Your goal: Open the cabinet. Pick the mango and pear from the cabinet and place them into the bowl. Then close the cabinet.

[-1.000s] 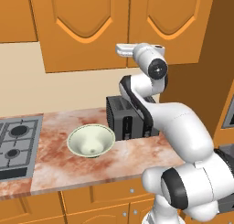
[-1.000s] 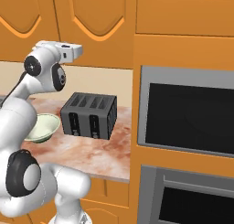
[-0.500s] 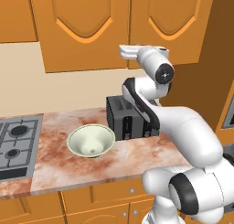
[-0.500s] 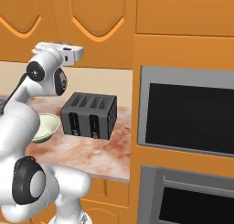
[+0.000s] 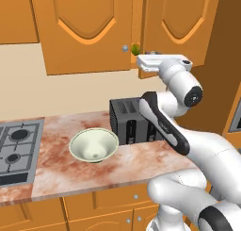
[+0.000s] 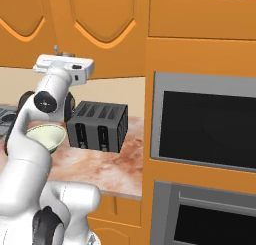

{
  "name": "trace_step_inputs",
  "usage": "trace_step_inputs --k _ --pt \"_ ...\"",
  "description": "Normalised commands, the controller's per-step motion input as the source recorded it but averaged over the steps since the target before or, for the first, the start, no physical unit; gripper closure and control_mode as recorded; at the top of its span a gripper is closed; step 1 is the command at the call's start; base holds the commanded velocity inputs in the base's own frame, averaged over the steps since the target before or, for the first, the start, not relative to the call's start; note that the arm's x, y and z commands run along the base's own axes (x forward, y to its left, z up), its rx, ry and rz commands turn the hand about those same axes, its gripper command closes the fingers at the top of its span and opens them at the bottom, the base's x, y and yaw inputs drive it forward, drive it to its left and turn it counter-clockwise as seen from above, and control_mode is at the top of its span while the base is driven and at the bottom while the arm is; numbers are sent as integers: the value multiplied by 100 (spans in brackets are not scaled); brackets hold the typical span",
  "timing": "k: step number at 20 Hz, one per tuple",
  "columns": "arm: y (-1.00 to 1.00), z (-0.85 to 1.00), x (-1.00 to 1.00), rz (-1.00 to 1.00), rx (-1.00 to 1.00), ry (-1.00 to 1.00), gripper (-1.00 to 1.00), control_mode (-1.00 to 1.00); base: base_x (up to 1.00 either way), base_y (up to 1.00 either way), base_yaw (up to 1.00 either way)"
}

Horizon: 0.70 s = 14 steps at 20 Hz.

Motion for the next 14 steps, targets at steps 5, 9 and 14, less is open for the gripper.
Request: trace_step_inputs --k 5,9,14 --pt "-73 58 -86 6 1 -3 100 -100 0 0 0" --pt "-84 60 -80 3 0 0 100 -100 0 0 0" --pt "-96 51 -79 1 1 0 100 -100 0 0 0"
